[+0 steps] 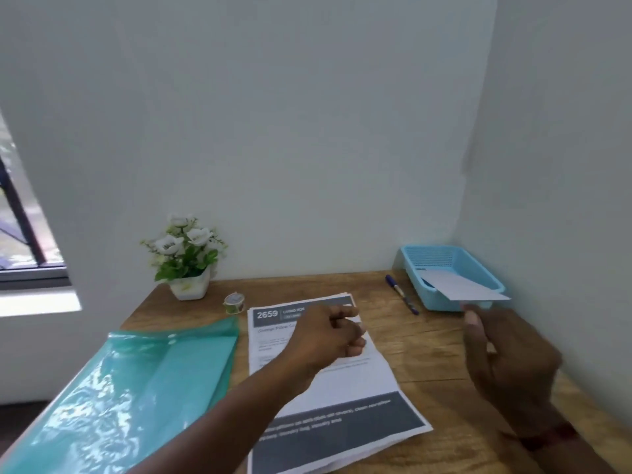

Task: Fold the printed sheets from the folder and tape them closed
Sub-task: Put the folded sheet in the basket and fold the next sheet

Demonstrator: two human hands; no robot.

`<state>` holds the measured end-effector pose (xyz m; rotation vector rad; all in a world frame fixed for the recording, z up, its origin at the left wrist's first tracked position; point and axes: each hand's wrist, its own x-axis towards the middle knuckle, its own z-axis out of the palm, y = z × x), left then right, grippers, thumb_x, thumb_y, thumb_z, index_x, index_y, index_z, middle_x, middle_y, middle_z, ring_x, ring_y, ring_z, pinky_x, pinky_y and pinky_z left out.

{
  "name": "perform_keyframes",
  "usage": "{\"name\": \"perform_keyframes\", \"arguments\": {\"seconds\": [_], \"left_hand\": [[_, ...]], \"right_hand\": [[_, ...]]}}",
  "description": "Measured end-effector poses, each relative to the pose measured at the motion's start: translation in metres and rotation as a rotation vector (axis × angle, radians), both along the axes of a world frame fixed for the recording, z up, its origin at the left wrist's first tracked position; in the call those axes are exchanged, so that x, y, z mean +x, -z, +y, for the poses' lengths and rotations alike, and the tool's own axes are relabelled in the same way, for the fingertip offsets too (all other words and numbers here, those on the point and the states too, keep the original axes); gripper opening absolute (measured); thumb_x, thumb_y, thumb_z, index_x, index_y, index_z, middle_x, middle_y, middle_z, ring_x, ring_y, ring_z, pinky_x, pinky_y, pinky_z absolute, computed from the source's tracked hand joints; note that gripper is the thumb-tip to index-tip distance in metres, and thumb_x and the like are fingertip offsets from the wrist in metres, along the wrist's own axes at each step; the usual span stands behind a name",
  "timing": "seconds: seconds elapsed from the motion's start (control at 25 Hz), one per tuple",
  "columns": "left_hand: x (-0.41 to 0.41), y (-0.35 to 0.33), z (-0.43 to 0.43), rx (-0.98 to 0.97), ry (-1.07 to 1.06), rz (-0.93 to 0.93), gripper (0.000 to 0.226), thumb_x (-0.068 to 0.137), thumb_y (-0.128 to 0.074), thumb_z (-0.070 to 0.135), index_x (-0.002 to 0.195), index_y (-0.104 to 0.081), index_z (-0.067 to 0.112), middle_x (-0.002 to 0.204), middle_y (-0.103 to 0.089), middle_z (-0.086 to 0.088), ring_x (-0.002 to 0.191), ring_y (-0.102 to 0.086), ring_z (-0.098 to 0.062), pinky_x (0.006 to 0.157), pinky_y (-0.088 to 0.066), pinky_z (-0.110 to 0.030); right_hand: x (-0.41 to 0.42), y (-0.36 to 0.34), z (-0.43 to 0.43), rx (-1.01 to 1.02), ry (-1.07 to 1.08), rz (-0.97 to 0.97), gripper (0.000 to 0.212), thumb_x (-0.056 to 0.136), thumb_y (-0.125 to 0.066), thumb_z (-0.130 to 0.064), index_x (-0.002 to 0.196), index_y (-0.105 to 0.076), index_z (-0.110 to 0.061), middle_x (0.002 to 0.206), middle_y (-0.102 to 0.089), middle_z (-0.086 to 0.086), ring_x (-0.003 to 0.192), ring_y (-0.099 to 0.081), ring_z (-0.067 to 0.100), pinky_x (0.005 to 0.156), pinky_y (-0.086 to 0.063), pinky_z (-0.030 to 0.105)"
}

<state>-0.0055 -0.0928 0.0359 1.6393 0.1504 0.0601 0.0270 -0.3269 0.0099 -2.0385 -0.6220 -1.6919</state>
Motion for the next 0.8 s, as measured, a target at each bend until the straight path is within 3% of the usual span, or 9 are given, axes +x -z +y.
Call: {"name": "perform_keyframes", "arguments": {"seconds": [0.08, 0.12, 0.24, 0.32, 0.48, 0.64, 0.8], "left_hand": [[-0.022, 0.002, 0.03, 0.084, -0.024, -0.022, 0.028, 0.087, -0.071, 0.009, 0.114, -0.065, 0.011, 0.087, -0.075, -0.007, 0.084, -0.073, -0.021, 0.081, -0.06, -0.035], [-0.028, 0.003, 0.046, 0.237, -0.04, -0.065, 0.028, 0.087, -0.071, 0.015, 0.114, -0.066, 0.014, 0.087, -0.074, -0.002, 0.083, -0.072, -0.018, 0.081, -0.06, -0.034], [-0.034, 0.002, 0.097, 0.989, -0.108, -0.265, 0.032, 0.089, -0.066, 0.036, 0.118, -0.063, 0.025, 0.105, -0.066, 0.011, 0.093, -0.063, -0.008, 0.081, -0.049, -0.025], [-0.032, 0.003, 0.117, 1.189, -0.084, -0.282, 0.036, 0.092, -0.06, 0.04, 0.126, -0.059, 0.025, 0.119, -0.06, 0.009, 0.107, -0.057, -0.012, 0.086, -0.045, -0.026], [-0.014, 0.021, 0.121, 1.201, 0.018, -0.166, 0.049, 0.094, -0.051, 0.052, 0.133, -0.048, 0.023, 0.131, -0.046, -0.001, 0.121, -0.047, -0.02, 0.097, -0.043, -0.034], [0.0, 0.041, 0.114, 1.202, -0.095, -0.212, 0.068, 0.097, -0.031, 0.062, 0.146, -0.033, 0.014, 0.143, -0.038, -0.009, 0.133, -0.035, -0.027, 0.11, -0.032, -0.045], [0.005, 0.056, 0.114, 1.28, -0.085, -0.257, 0.078, 0.096, -0.022, 0.067, 0.153, -0.015, 0.015, 0.154, -0.027, -0.008, 0.142, -0.023, -0.027, 0.117, -0.019, -0.05]], "right_hand": [[-0.013, 0.002, 0.024, -0.134, -0.137, 0.031, 0.03, 0.093, -0.051, -0.019, 0.082, -0.075, -0.006, 0.07, -0.069, 0.007, 0.056, -0.061, 0.024, 0.058, -0.042, 0.029], [-0.015, 0.001, 0.035, -0.194, -0.199, 0.063, 0.029, 0.092, -0.052, -0.021, 0.08, -0.075, -0.008, 0.068, -0.068, 0.004, 0.054, -0.059, 0.021, 0.055, -0.043, 0.029], [0.003, -0.005, 0.074, -0.299, -0.393, 0.231, 0.029, 0.093, -0.053, -0.031, 0.076, -0.071, -0.016, 0.064, -0.062, -0.005, 0.054, -0.051, 0.009, 0.049, -0.041, 0.026], [0.024, -0.004, 0.099, -0.287, -0.507, 0.354, 0.031, 0.093, -0.053, -0.035, 0.072, -0.068, -0.018, 0.062, -0.058, -0.009, 0.055, -0.046, 0.004, 0.051, -0.04, 0.026], [0.062, 0.012, 0.13, -0.301, -0.6, 0.494, 0.026, 0.091, -0.057, -0.038, 0.075, -0.07, -0.022, 0.066, -0.057, -0.017, 0.06, -0.049, 0.001, 0.055, -0.045, 0.031], [0.086, 0.021, 0.139, -0.39, -0.575, 0.566, 0.005, 0.086, -0.071, -0.026, 0.089, -0.073, -0.024, 0.077, -0.061, -0.018, 0.068, -0.053, -0.001, 0.059, -0.05, 0.033], [0.095, 0.027, 0.143, -0.417, -0.531, 0.633, 0.026, 0.082, -0.074, -0.035, 0.104, -0.071, -0.022, 0.094, -0.066, -0.009, 0.081, -0.056, 0.005, 0.067, -0.049, 0.027]]}}
